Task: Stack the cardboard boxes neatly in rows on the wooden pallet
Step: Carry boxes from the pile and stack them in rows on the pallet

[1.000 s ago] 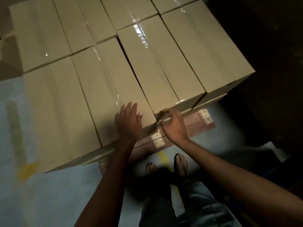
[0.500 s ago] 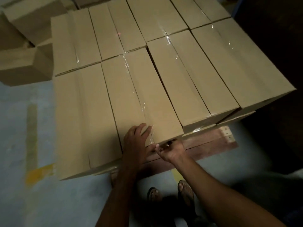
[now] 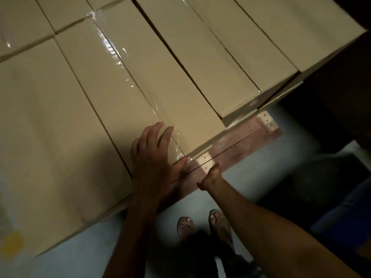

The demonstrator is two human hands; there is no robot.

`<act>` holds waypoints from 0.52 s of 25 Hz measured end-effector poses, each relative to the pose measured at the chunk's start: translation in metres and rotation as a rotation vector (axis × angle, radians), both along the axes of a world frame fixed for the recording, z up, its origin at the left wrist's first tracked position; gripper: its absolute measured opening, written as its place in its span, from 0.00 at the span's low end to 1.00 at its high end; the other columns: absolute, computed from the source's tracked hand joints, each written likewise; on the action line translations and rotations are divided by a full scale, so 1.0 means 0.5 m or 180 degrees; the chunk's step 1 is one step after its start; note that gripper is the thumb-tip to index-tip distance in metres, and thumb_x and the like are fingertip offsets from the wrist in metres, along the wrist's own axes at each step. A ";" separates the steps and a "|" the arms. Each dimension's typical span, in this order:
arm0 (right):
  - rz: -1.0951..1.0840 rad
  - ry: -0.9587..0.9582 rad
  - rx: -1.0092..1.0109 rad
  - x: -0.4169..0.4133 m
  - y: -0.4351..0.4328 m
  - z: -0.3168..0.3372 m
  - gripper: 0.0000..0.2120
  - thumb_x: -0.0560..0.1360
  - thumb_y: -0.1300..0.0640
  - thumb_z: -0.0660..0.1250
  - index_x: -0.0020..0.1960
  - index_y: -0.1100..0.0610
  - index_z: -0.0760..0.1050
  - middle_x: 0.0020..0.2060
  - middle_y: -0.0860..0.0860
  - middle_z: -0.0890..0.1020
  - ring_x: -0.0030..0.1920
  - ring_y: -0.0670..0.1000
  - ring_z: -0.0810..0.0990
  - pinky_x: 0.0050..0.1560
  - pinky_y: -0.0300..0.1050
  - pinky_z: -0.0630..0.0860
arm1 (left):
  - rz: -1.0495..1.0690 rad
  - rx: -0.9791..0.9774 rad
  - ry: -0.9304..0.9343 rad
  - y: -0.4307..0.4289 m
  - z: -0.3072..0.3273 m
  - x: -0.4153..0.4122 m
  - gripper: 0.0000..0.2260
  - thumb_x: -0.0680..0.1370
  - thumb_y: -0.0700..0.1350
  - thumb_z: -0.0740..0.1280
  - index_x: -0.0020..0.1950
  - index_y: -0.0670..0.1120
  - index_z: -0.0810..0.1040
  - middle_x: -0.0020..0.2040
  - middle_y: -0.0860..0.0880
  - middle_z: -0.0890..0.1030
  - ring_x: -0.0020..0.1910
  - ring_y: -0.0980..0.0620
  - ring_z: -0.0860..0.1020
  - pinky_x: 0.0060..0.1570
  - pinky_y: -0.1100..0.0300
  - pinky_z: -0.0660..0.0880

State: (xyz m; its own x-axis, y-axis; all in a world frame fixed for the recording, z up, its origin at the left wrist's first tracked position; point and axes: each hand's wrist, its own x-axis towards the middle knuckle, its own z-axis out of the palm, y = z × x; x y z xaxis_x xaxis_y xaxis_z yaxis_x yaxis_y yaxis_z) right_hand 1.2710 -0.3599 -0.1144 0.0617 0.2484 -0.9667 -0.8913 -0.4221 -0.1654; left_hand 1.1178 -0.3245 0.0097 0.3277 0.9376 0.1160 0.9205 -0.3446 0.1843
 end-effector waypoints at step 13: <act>-0.0920 0.0624 0.0293 -0.009 0.103 -0.065 0.31 0.82 0.37 0.52 0.41 0.57 0.84 0.38 0.54 0.85 0.39 0.54 0.85 0.45 0.47 0.81 | -0.0214 0.0586 -0.0071 0.008 -0.010 -0.019 0.25 0.82 0.63 0.64 0.72 0.48 0.76 0.72 0.48 0.76 0.72 0.42 0.73 0.65 0.44 0.70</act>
